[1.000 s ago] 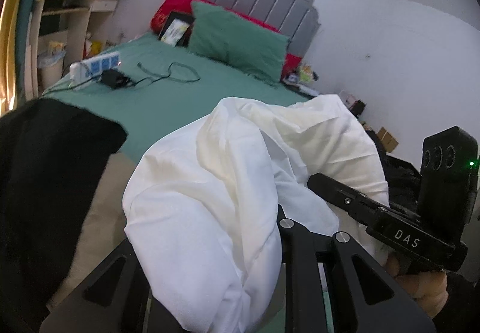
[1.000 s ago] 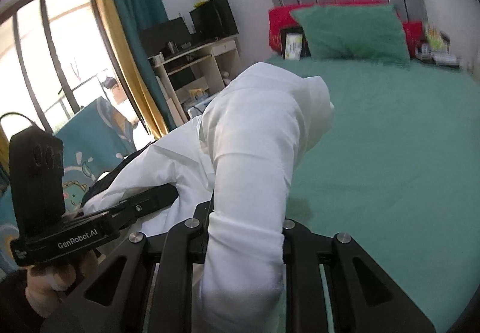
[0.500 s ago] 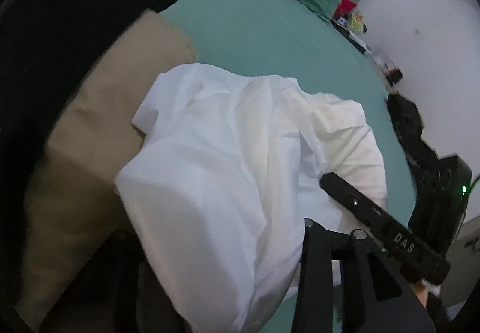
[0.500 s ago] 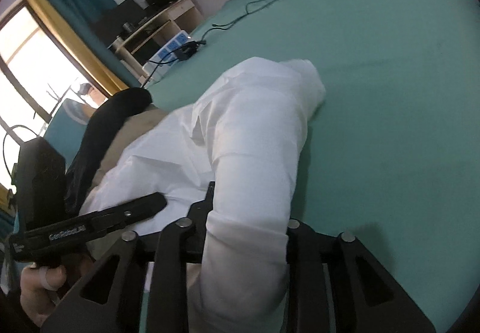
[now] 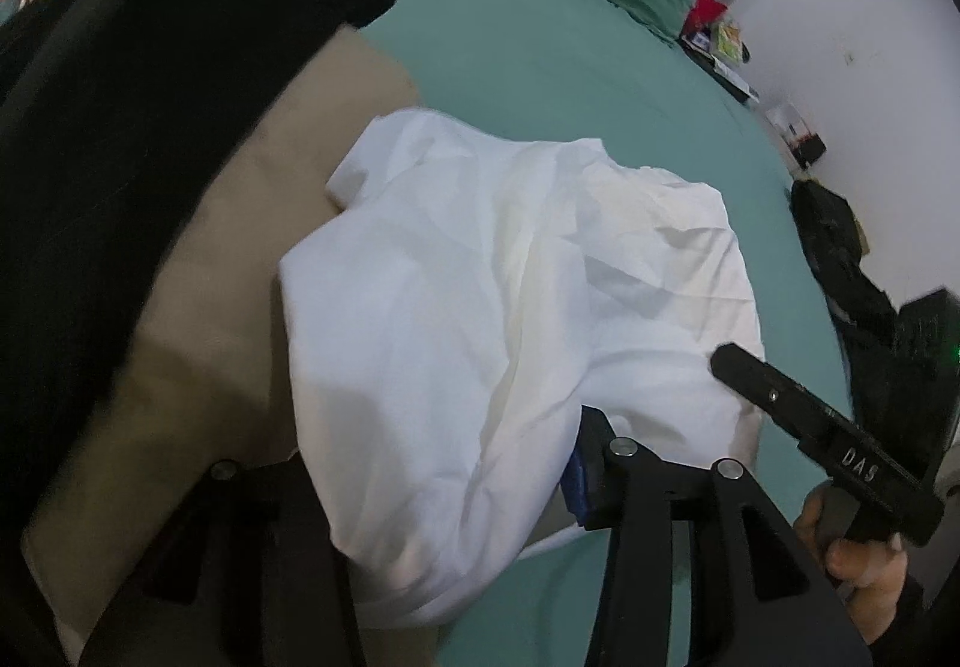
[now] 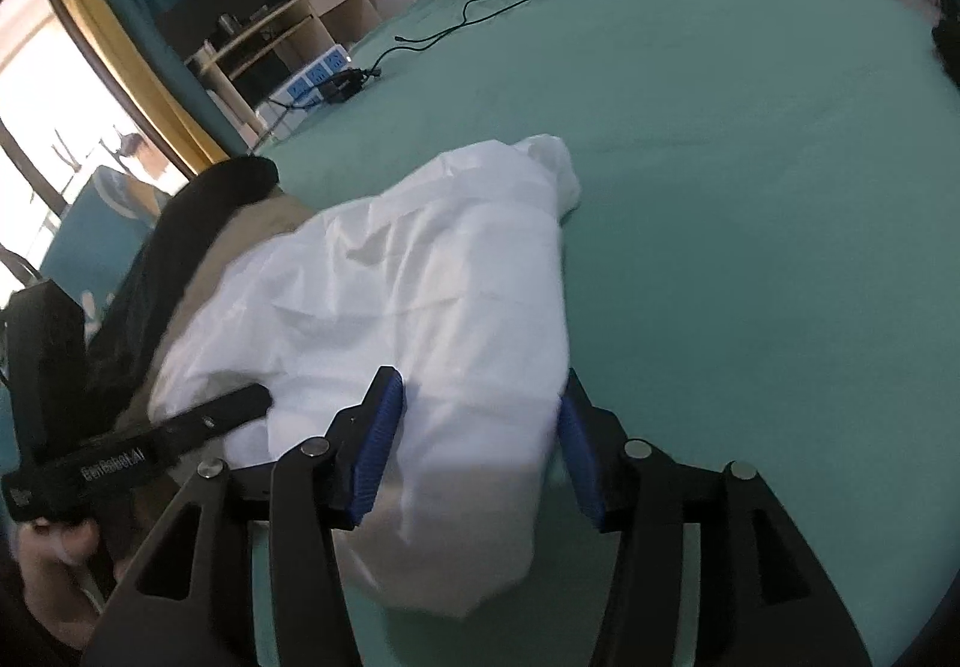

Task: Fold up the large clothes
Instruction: 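Lower the bundle onto the bed and open both tools, then pull both tools back away from the folded white bundle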

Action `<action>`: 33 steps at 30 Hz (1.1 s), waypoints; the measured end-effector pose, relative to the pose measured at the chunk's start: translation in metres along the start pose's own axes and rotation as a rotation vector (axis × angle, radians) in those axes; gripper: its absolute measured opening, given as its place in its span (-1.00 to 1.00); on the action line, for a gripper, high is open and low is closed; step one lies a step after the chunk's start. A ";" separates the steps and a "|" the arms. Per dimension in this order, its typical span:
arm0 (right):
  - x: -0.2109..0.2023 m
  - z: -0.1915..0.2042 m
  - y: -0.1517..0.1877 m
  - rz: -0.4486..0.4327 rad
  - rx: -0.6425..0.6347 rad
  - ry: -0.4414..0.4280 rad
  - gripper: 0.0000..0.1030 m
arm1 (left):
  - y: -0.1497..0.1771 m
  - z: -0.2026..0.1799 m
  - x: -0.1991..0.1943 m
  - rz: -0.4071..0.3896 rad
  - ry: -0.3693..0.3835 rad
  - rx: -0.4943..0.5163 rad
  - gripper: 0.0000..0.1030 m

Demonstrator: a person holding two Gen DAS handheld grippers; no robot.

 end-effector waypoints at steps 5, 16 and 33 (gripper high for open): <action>0.001 -0.009 0.011 0.030 -0.042 0.066 0.29 | 0.010 -0.007 0.002 0.003 -0.058 0.058 -0.07; -0.015 -0.017 0.017 0.063 -0.015 0.073 0.36 | 0.031 -0.008 -0.030 -0.097 -0.163 0.111 0.01; -0.085 -0.029 0.058 0.079 -0.017 0.090 0.36 | 0.072 -0.020 -0.080 -0.138 -0.193 0.015 0.01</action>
Point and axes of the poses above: each gripper's, at about its wrist camera, not at the fingertips, and x roughly the way its jaws point, z to its left, y to its underside, the point moved 9 cm from there along x, roughly the way its jaws point, and after that the axes turned 6 degrees about -y, right-handed, at the moved point
